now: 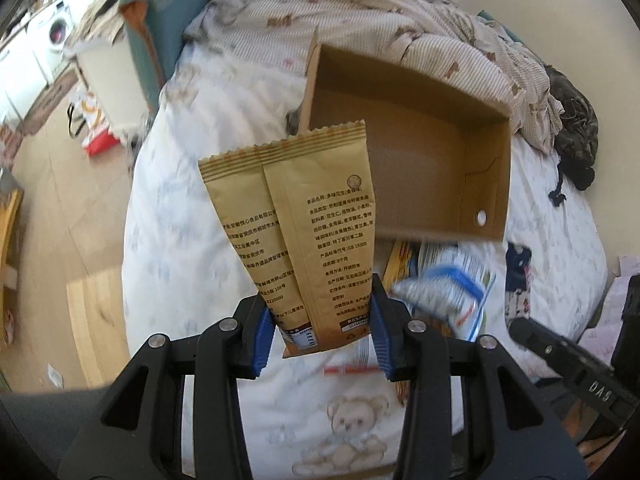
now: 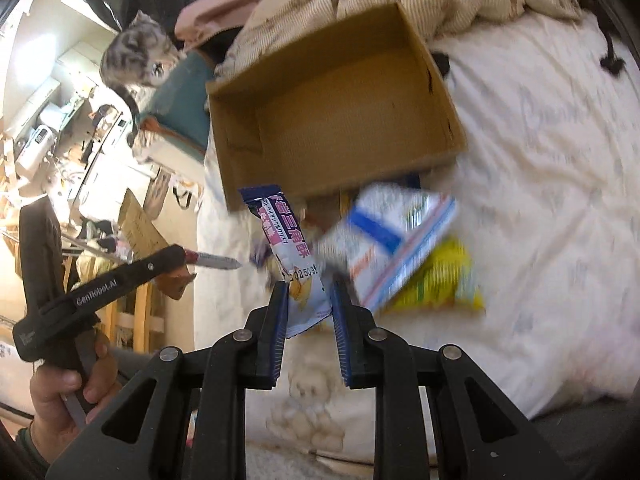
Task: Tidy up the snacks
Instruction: 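Lower the tan bag and candy bar into the box and open both grippers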
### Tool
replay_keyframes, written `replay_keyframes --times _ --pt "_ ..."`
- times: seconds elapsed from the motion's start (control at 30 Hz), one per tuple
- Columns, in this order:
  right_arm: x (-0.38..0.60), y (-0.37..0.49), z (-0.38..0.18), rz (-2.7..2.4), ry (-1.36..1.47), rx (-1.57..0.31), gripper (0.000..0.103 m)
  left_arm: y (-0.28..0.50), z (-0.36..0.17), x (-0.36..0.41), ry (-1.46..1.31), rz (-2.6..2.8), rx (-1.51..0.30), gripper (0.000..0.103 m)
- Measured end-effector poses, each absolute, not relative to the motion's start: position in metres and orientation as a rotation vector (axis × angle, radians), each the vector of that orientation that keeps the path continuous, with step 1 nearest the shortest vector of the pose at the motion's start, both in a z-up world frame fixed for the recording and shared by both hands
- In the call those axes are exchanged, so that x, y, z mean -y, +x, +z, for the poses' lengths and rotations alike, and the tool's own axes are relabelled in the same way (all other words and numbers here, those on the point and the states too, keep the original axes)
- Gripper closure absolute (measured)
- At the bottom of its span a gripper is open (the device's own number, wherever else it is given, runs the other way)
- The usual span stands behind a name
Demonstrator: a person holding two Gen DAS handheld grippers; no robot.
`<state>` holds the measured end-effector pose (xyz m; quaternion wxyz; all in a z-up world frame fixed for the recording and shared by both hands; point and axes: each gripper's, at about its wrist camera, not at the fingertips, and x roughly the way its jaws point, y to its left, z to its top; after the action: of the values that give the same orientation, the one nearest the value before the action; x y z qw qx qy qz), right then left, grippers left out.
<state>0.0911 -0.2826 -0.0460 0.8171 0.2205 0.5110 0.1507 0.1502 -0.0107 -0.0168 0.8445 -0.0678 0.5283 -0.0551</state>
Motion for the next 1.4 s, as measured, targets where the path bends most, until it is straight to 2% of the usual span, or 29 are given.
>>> replay_keyframes --times 0.23,0.43,0.63,1.03,1.2,1.27,1.33,1.37,1.4 --pt "0.289 0.158 -0.03 0.28 0.458 -1.002 0.08 0.207 -0.003 0.036 -0.062 -0.146 -1.042 0.066" --pt "0.3 0.201 -0.047 0.223 0.42 -0.985 0.08 0.245 -0.016 0.033 -0.117 -0.139 -0.988 0.066" --pt "0.306 0.22 -0.078 0.166 0.46 -1.019 0.08 0.26 -0.036 0.033 -0.108 -0.144 -1.011 0.066" --pt "0.294 0.23 -0.087 0.162 0.397 -1.032 0.08 0.258 -0.054 0.048 -0.075 -0.18 -1.017 0.065" --pt "0.296 0.231 -0.089 0.17 0.435 -1.048 0.074 0.259 -0.055 0.051 -0.036 -0.182 -1.013 0.065" --pt "0.297 0.232 -0.089 0.176 0.452 -1.056 0.068 0.259 -0.054 0.05 -0.037 -0.184 -1.016 0.058" --pt "0.299 0.232 -0.088 0.173 0.463 -1.051 0.054 0.258 -0.052 0.049 -0.046 -0.18 -1.011 0.03" --pt "0.299 0.231 -0.087 0.169 0.467 -1.043 0.043 0.257 -0.05 0.048 -0.05 -0.179 -0.997 0.025" --pt "0.3 0.23 -0.086 0.166 0.468 -1.036 0.036 0.256 -0.049 0.048 -0.051 -0.179 -0.986 0.019"
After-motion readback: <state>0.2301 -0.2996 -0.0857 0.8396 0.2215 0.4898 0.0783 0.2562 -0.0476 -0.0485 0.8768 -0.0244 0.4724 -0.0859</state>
